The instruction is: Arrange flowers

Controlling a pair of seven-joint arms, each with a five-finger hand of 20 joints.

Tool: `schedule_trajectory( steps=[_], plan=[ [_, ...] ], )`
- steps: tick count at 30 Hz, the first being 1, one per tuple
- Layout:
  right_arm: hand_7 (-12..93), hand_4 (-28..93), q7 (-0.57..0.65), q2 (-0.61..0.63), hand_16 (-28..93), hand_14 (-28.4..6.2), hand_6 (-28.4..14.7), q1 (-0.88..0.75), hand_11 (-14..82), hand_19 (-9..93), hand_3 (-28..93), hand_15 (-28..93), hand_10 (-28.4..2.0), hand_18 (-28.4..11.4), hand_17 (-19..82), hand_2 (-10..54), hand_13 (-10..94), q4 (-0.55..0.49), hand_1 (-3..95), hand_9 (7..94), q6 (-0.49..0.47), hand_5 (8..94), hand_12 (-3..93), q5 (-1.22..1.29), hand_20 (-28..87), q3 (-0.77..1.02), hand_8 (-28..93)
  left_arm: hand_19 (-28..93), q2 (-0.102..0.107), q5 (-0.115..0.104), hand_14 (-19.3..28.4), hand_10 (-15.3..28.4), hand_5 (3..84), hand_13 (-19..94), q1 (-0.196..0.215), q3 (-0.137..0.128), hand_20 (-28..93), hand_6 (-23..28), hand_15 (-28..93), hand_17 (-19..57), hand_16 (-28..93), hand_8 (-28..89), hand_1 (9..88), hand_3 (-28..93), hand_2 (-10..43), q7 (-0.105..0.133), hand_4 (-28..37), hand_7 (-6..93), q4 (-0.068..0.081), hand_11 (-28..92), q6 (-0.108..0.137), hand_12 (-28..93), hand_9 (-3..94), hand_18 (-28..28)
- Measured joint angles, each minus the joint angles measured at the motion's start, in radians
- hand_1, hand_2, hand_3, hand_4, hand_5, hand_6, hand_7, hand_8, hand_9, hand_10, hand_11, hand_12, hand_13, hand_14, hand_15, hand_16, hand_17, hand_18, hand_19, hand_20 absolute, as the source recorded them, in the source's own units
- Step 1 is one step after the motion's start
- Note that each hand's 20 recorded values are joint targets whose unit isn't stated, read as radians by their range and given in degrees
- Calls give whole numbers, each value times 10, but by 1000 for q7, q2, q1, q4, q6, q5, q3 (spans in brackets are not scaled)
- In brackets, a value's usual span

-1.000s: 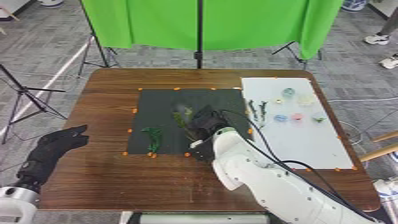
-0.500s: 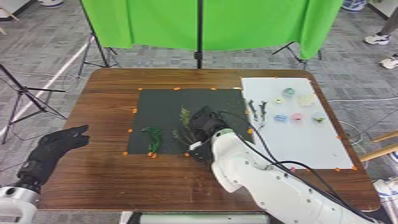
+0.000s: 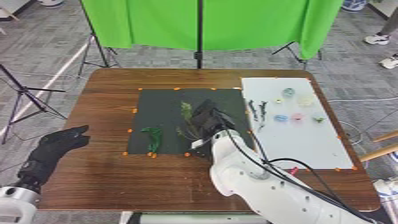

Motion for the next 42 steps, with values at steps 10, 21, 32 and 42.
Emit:
schedule_trajectory(
  steps=[10,21,32,42],
  plan=[
    [577,404,-6,9,187,-3,-7,0,528,932,-283,703,-109,-95,758,-95,937,0,898,897,21,721,237,-178,479,-11,158,146,1,2,193,153,465,357,-1,-1,148,70,169,49,-6,-53,299,622,-20,-5,-187,78,0,181,-9,105,463,142],
    [560,406,-15,15,183,0,-16,0,506,932,-283,689,-117,-86,760,-95,937,-23,861,899,10,725,230,-65,451,-3,154,144,1,4,193,154,464,356,-1,-3,147,70,166,49,-4,-53,299,621,-21,-10,-185,78,0,179,-12,106,461,142],
    [535,407,-30,13,172,0,-27,0,478,924,-283,659,-123,-70,762,-95,937,-40,845,903,12,725,223,133,373,5,156,144,1,5,192,153,464,356,-2,-4,147,70,166,48,-4,-53,299,620,-21,-9,-184,78,0,180,-14,106,461,142],
    [505,424,-45,11,174,-5,-34,0,462,908,-283,638,-126,-68,760,-95,937,-39,798,899,21,730,224,206,359,6,157,142,1,6,193,153,464,355,-3,-4,147,69,166,49,-4,-53,299,620,-22,-9,-183,78,0,180,-17,106,461,141]
  ],
)
